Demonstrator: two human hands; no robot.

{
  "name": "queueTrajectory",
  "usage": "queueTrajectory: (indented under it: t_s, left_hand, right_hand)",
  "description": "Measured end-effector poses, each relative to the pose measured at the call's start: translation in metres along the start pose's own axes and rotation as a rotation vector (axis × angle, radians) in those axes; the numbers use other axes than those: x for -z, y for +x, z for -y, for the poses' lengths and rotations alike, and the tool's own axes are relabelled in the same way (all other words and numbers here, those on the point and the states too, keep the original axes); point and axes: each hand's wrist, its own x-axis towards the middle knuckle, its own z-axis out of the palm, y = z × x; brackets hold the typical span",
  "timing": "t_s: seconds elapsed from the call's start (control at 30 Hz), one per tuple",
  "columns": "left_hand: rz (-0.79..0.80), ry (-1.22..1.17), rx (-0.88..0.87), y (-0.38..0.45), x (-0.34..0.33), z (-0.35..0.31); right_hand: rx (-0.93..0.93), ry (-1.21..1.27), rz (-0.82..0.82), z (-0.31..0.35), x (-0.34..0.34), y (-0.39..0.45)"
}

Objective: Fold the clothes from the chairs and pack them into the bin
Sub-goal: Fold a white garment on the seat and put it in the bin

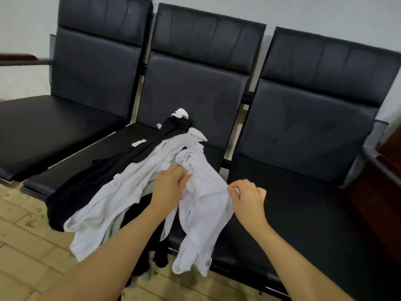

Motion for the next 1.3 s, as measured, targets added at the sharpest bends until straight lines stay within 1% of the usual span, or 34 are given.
queueTrajectory:
  t_s: [0.1, 0.23, 0.3, 0.37, 0.5, 0.6, 0.63, 0.73, 0.8, 0.83, 0.93, 1.0, 1.07, 1.13, 1.2, 1.27, 1.3]
  left_hand:
    - [0.017, -0.101, -0.021, 0.020, 0.013, -0.030]
    - [-0.035, -0.202, -0.046, 0.046, 0.020, -0.082]
    - [-0.059, -0.205, -0.106, 0.055, 0.020, -0.110]
    - [-0.092, -0.171, -0.209, 0.061, 0.016, -0.137]
    - [-0.088, -0.084, -0.384, 0.066, 0.000, -0.188]
    - [-0.104, -0.036, -0.527, 0.064, -0.016, -0.224]
    - [-0.115, -0.023, -0.553, 0.063, -0.021, -0.234]
    - [-0.128, -0.016, -0.549, 0.058, -0.039, -0.259]
    - [-0.088, -0.015, -0.516, 0.049, -0.051, -0.272]
    - [-0.040, 0.009, -0.487, 0.044, -0.057, -0.276]
    - [0.175, 0.137, -0.366, 0.025, -0.079, -0.275]
    - [0.291, 0.207, -0.290, 0.009, -0.093, -0.264]
    - [0.360, 0.260, -0.248, -0.009, -0.107, -0.250]
    - [0.451, 0.271, -0.228, -0.030, -0.120, -0.237]
    - [0.579, 0.308, -0.290, -0.052, -0.129, -0.224]
    - [0.697, 0.356, -0.334, -0.074, -0.137, -0.211]
    - [0.749, 0.372, -0.319, -0.083, -0.140, -0.204]
  right_hand:
    - [-0.029, 0.104, -0.077, 0.000, 0.030, 0.001]
    - [-0.055, 0.262, -0.237, -0.005, 0.080, 0.005]
    - [-0.057, 0.342, -0.303, -0.009, 0.111, 0.005]
    - [-0.044, 0.385, -0.355, -0.017, 0.142, 0.003]
    - [0.003, 0.370, -0.490, -0.044, 0.195, -0.004]
    - [-0.010, 0.325, -0.550, -0.069, 0.226, -0.016]
    - [-0.018, 0.301, -0.562, -0.077, 0.234, -0.021]
    - [-0.058, 0.222, -0.583, -0.105, 0.247, -0.035]
    - [-0.096, 0.157, -0.559, -0.126, 0.250, -0.044]
    - [-0.121, 0.120, -0.535, -0.135, 0.249, -0.049]
    - [-0.196, 0.035, -0.437, -0.160, 0.233, -0.064]
    - [-0.268, 0.005, -0.331, -0.170, 0.214, -0.076]
    - [-0.353, -0.010, -0.205, -0.177, 0.194, -0.087]
    - [-0.419, 0.044, -0.090, -0.180, 0.175, -0.097]
    - [-0.381, 0.143, 0.006, -0.180, 0.158, -0.106]
    - [-0.239, 0.172, 0.114, -0.178, 0.141, -0.115]
    - [-0.175, 0.164, 0.180, -0.177, 0.132, -0.118]
